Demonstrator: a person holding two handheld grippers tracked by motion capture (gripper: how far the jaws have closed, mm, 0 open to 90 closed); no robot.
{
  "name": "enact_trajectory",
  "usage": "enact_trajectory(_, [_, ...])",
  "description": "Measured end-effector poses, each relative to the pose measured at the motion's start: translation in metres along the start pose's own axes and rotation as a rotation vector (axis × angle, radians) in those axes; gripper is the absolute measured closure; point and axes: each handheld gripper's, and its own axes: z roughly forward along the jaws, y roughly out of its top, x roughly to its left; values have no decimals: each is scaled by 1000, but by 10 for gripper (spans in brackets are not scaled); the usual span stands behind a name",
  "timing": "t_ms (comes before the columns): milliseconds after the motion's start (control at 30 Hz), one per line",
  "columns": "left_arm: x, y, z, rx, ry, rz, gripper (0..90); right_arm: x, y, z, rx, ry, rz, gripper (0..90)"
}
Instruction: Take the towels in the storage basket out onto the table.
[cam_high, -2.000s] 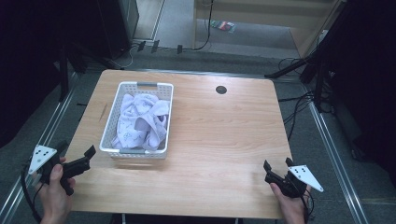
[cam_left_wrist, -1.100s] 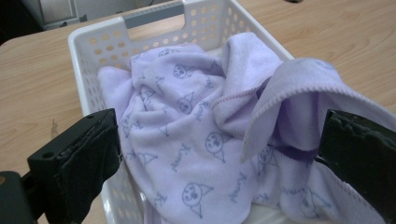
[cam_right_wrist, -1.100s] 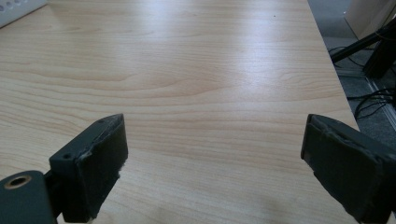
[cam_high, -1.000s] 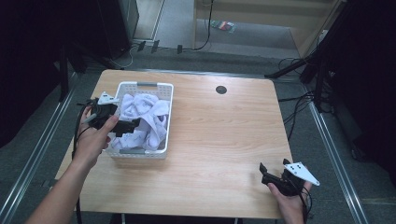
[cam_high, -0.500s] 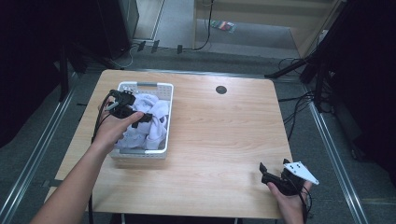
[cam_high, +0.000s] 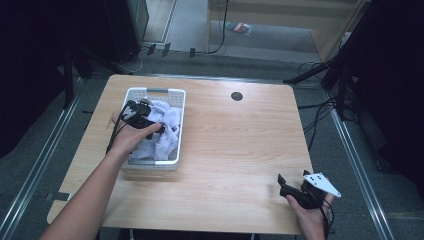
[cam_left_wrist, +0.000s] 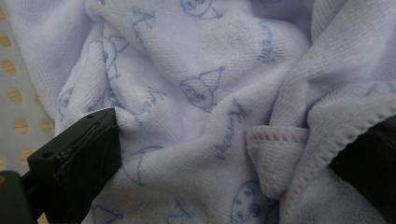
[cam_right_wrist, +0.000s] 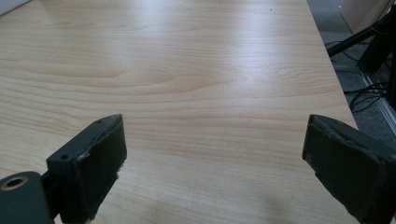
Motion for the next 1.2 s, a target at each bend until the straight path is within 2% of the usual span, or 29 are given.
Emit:
enact_trajectory(67, [0,0,6,13,7,-14,0,0,0,0,2,-3,1,57])
enact_trajectory(133, [-1,1,8,18,6,-13,0,0,0,0,4,-8,2,54])
enact_trajectory(200, [-5,-1,16,36,5,1,0,0,0,0,5,-10,3,53])
enact_trajectory(233, [-4,-4,22,28,-31,-10,0,0,0,0,5,-11,2,53])
enact_trajectory(267, [-4,-4,22,28,-31,-10,0,0,0,0,5,-11,2,53])
enact_trajectory(300, [-4,-4,24,27,-66,1,0,0,0,0,6,-10,2,53])
enact_trajectory(400, [-4,-4,26,45,-79,-7,10,0,0,1,7,-10,1,53])
enact_trajectory(533, [-4,-4,26,46,-85,-10,39,0,0,1,10,-9,-1,53])
enact_trajectory(600, [-3,-4,24,56,-97,-5,112,1,0,1,11,-9,-2,53])
enact_trajectory(633, [-5,-3,21,52,-114,2,196,1,0,1,12,-9,-5,53])
enact_trajectory(667, [-5,-3,21,52,-114,2,272,1,0,1,12,-9,-5,53])
enact_trajectory(700, [-6,-3,19,50,-137,20,385,1,0,2,12,-9,-9,53])
enact_trajectory(733, [-6,-3,18,50,-145,17,385,1,0,2,12,-9,-9,53])
enact_trajectory(767, [-5,-3,17,56,-163,11,482,1,0,2,14,-10,-9,53])
enact_trajectory(800, [-5,-3,17,56,-163,11,520,1,0,2,14,-10,-9,53])
enact_trajectory(833, [-4,-3,16,65,-179,6,520,1,0,2,17,-11,-7,53])
enact_trajectory(867, [-3,-2,16,74,-188,5,576,2,0,2,18,-11,-9,53])
enact_trajectory(933, [-4,-2,16,77,-184,7,593,1,0,2,18,-10,-8,53])
enact_trajectory(967, [-6,0,15,81,-177,23,630,1,0,2,18,-11,-7,53])
enact_trajectory(1100, [-5,2,11,87,-187,37,659,0,0,3,15,-13,-2,53])
enact_trajectory(1200, [-4,4,3,88,-192,65,663,0,0,3,16,-14,1,53])
